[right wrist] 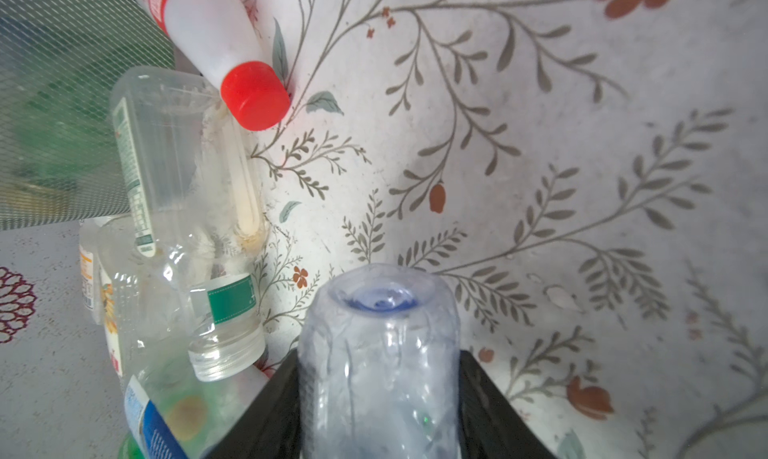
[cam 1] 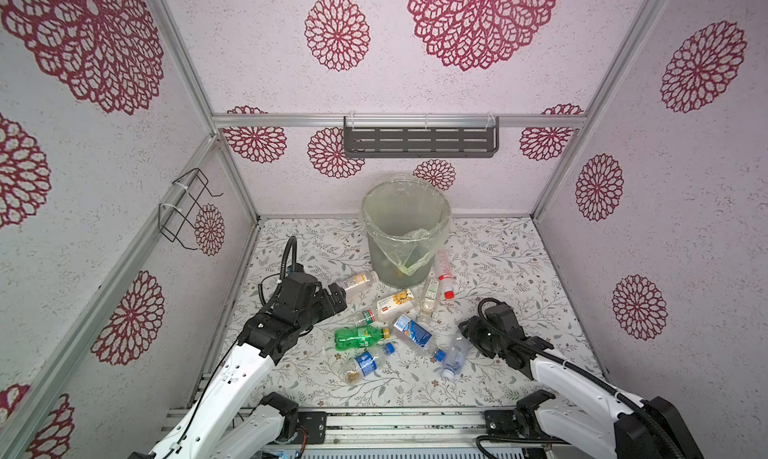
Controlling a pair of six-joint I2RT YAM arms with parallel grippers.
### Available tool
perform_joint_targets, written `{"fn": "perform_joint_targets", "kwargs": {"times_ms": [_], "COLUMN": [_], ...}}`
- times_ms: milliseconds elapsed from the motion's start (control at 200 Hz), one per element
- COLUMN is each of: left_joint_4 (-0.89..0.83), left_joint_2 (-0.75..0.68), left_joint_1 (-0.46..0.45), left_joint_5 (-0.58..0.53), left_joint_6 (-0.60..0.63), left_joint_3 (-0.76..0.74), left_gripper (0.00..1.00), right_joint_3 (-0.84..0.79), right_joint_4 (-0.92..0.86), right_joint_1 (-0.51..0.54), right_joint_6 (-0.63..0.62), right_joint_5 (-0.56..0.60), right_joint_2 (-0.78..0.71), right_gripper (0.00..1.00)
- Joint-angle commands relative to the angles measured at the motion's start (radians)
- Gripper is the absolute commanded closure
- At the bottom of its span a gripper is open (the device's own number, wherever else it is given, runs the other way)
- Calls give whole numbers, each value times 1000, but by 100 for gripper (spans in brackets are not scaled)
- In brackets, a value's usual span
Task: Throw the plastic bottles in the bin
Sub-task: 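Close the right gripper on the clear bottle, then lift the clear bottle with the right gripper toward the bin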
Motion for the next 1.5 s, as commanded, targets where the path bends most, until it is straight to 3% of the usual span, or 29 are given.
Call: {"fn": "perform_joint_targets", "kwargs": {"times_ms": [0,836,1496], "left_joint_4": [5,-22,-13], "left_joint_2": [-21,-68,-50], "left_joint_1": [12,18,24], "left_joint_5": [-13,-12,-17], "left_joint_6": [-3,-6,4], "left_joint_3": [-3,-8,-8], "left_gripper": [3,3,3], "right_joint_3": [8,115,263], "right_joint_4": [-31,-207,-213], "right_joint_1": [5,5,5], "right_joint_6": [1,-48,-47], "right_joint_5": [15,59,26], "right_joint_2": [-31,-185,-180], "right_gripper": [44,46,47]}}
